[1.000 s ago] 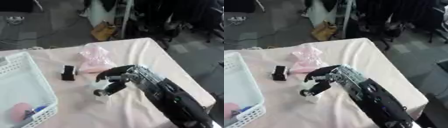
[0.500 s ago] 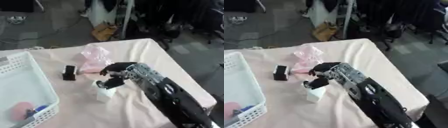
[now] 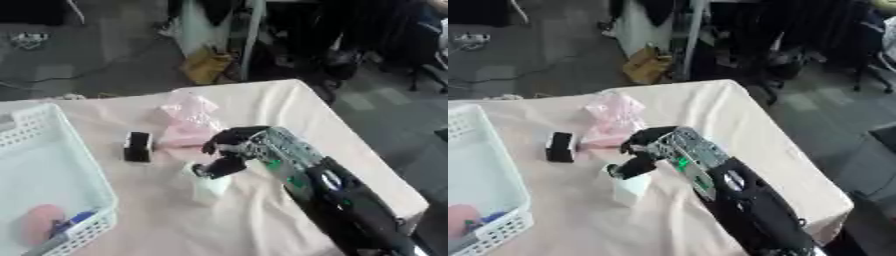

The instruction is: Pick up objects on the table and place them in the box.

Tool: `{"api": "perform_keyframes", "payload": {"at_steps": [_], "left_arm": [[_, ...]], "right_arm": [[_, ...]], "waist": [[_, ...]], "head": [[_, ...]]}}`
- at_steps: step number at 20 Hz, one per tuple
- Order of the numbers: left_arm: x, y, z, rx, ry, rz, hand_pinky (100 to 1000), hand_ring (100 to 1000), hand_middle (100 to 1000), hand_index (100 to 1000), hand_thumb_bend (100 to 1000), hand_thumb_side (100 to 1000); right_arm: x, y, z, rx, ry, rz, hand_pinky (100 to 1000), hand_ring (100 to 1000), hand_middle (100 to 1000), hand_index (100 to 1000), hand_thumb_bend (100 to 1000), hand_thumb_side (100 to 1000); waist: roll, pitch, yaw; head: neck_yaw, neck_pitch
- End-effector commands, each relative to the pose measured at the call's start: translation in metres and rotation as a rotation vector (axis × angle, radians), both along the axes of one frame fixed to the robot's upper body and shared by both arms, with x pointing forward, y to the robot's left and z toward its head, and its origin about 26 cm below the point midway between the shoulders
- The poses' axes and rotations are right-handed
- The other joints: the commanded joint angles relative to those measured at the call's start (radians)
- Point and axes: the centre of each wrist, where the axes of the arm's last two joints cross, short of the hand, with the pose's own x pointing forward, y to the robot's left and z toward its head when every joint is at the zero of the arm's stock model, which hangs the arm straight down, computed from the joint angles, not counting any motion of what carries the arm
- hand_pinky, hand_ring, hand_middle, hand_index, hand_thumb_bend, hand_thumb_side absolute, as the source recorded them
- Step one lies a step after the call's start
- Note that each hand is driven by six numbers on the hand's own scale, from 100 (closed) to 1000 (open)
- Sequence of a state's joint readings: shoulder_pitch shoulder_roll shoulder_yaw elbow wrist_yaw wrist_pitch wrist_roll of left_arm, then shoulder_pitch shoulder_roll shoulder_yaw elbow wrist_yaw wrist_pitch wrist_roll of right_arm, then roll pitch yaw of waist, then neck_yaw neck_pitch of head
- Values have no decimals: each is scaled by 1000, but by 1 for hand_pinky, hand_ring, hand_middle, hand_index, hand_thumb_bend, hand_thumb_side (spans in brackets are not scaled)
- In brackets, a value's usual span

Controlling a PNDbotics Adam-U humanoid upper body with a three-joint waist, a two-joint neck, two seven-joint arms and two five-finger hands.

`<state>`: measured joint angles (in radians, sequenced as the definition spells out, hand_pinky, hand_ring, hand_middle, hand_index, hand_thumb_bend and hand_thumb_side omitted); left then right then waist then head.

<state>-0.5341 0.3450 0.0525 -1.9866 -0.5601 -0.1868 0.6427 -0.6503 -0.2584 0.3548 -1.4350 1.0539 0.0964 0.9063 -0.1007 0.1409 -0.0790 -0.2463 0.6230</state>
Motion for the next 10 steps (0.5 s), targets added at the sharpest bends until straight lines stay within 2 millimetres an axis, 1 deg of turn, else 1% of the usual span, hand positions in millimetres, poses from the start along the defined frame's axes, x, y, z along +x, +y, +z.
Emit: {"api": "perform_keyframes", "payload": {"at_steps": [1,4,7,10], "left_arm": [[-3,2,8,23,-30,7,863,949,831,868,100,839],[-3,2,8,23,-32,7,863,949,830,868,100,838],[-3,2,8,24,-34,6,862,949,830,869,100,835],[-3,2,8,22,-36,6,862,949,829,868,100,832]], "right_arm": [[3,-2,3,18,7,12,902,1000,896,970,377,1000],[5,-1,-6,31,47,20,916,1000,912,980,396,1000],[7,-1,-16,36,87,33,923,1000,914,987,475,1000],[9,-1,-22,36,110,40,926,1000,913,986,491,1000]], "waist": [[-12,-35,1],[-15,-36,2],[-17,-37,3],[-17,-37,4]], "head": [[0,6],[-3,8],[-6,9],[-8,9]]}}
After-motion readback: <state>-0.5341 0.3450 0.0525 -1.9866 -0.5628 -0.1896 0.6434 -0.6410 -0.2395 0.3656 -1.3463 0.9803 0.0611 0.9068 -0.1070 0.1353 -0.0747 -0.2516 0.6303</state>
